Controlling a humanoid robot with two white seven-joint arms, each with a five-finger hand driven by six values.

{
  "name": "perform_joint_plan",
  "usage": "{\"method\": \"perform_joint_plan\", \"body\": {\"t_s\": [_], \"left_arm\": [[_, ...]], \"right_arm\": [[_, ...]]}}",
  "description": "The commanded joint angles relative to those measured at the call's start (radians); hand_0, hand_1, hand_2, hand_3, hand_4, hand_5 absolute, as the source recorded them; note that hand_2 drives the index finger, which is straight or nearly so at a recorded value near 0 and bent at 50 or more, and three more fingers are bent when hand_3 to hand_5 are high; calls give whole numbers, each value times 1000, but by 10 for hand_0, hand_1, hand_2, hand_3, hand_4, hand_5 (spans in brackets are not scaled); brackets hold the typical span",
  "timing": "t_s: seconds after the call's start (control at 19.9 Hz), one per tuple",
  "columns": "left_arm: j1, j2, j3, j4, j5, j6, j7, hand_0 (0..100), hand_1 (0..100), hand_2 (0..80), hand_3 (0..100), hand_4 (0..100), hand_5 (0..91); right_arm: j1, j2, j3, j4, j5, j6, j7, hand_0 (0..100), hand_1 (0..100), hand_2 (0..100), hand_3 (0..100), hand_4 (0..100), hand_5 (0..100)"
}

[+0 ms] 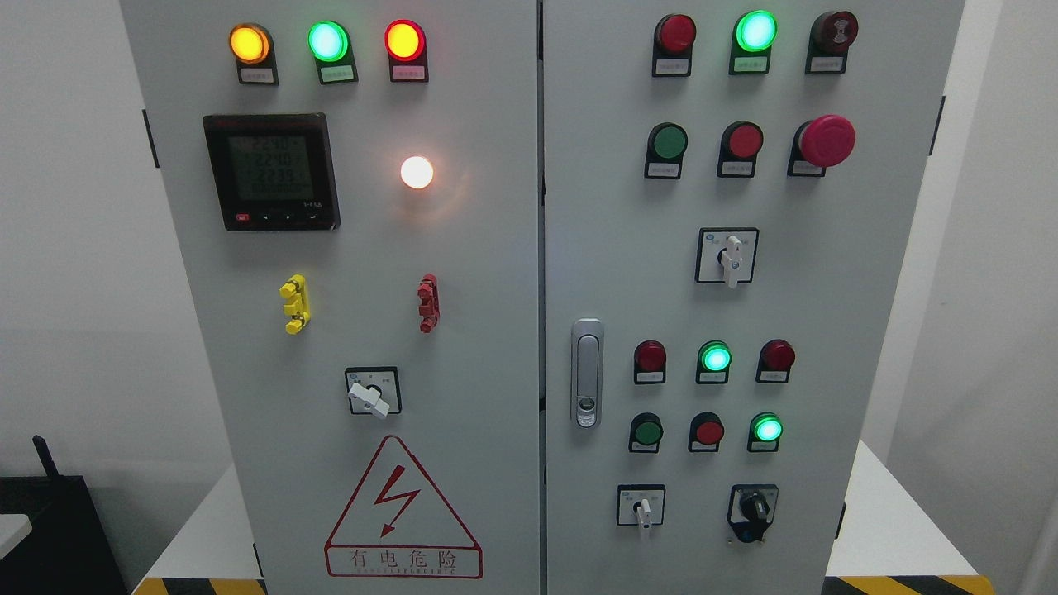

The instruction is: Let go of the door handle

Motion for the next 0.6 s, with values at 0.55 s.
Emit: {"method": "perform_joint_plan", "body": {"t_s": [0.55], "left_arm": [[0,0,11,17,0,1,1,120,389,0,0,0,0]], "right_arm": [[-34,-3,14,-4,219,4,-168,363,119,0,56,51,0]]}}
